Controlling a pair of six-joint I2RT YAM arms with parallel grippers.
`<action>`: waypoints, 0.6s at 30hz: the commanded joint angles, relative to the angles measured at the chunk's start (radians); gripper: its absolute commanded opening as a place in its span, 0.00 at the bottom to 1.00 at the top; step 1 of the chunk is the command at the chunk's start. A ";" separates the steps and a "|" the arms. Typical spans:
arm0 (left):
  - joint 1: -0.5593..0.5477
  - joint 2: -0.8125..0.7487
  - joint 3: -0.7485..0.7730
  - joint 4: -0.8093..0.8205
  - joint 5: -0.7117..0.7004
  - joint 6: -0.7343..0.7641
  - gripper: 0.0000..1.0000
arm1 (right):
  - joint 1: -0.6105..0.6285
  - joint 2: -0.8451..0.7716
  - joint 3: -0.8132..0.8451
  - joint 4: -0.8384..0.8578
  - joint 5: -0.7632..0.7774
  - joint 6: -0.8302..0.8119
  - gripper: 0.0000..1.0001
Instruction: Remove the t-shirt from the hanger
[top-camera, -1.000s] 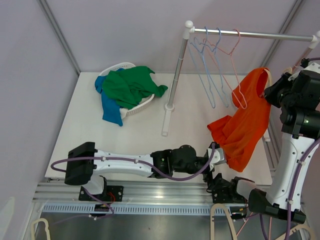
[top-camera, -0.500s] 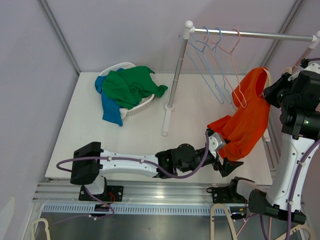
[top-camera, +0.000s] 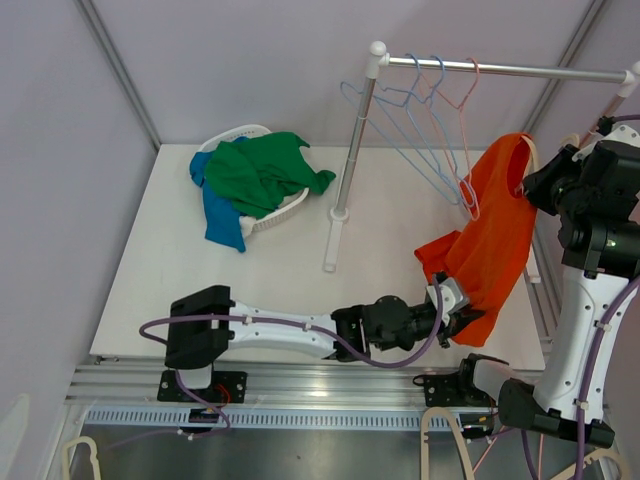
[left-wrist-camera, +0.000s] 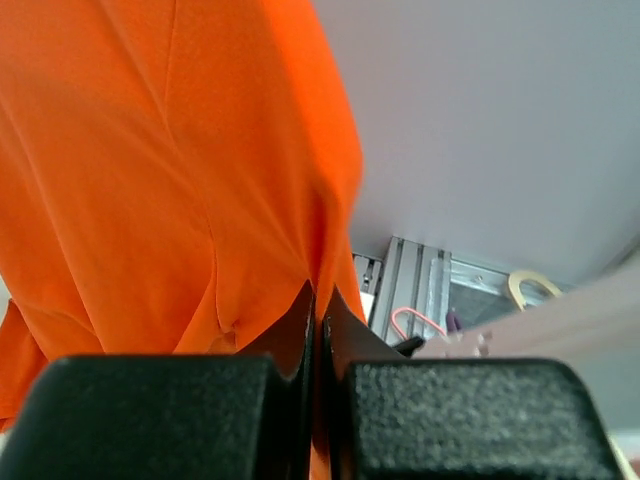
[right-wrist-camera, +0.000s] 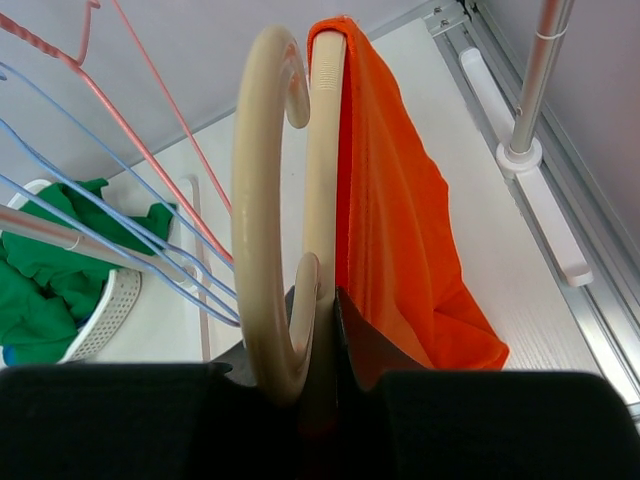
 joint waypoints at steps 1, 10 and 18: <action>-0.038 -0.082 -0.090 0.117 0.082 0.053 0.01 | 0.004 0.002 0.038 0.077 0.008 0.004 0.00; -0.092 -0.177 -0.215 0.222 0.879 -0.135 0.01 | 0.007 0.068 0.057 0.110 0.017 -0.009 0.00; -0.123 -0.172 -0.145 0.193 1.175 -0.239 0.00 | 0.008 0.096 0.051 0.110 0.027 -0.019 0.00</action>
